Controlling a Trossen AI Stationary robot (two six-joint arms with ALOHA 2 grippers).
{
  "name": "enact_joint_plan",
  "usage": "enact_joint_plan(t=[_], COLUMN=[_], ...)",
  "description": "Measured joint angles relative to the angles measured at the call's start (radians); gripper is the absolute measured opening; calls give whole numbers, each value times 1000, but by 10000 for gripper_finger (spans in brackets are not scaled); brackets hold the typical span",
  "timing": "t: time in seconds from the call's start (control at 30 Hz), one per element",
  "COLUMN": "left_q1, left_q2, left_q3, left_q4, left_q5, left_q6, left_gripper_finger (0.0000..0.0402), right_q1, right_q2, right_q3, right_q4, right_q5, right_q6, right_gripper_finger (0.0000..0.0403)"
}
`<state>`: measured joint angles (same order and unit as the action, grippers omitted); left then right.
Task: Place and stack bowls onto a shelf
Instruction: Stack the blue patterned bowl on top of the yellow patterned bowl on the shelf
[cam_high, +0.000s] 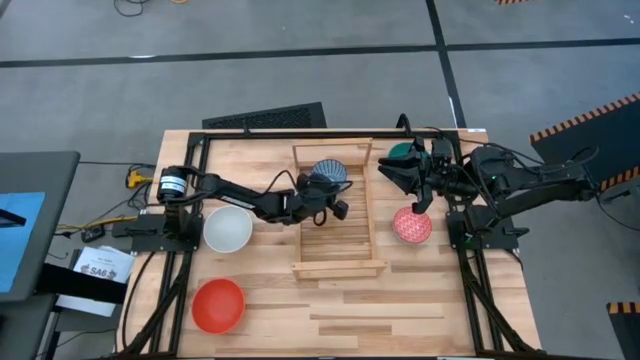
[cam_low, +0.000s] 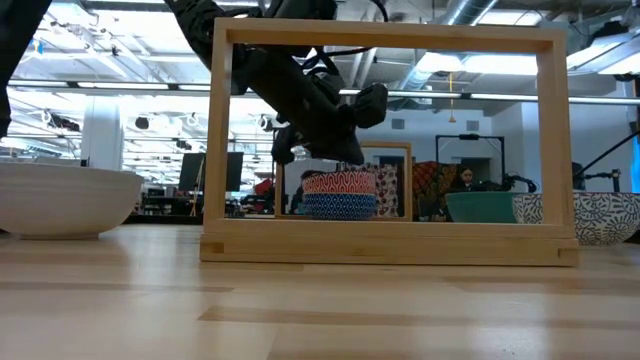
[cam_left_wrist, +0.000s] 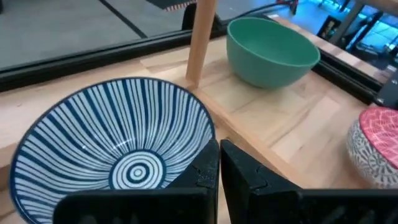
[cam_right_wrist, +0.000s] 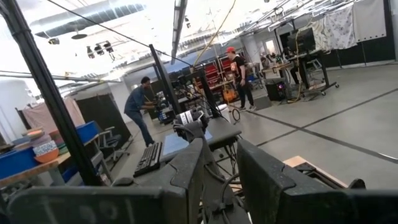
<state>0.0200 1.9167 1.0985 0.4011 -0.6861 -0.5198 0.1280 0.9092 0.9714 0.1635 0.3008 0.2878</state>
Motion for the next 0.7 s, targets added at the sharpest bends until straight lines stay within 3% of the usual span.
enact_joint_plan(t=[0.23,0.43,0.6,0.7], left_q1=[1,1,-8,-5], left_q2=[0,0,-9,-10], left_q3=[0,0,1,2], left_q4=[-3,-25,111,96], left_q5=[78,53,51,51], left_q6=[57,67,115,131], left_gripper_finger=[0,0,0,0], right_q1=[0,0,0,0], right_q2=[0,0,0,0], right_q3=[0,0,0,0], right_q4=[0,-1,-3,-4], right_q5=[0,0,0,0], right_q6=[0,1,1,1], right_gripper_finger=[124,124,124,124])
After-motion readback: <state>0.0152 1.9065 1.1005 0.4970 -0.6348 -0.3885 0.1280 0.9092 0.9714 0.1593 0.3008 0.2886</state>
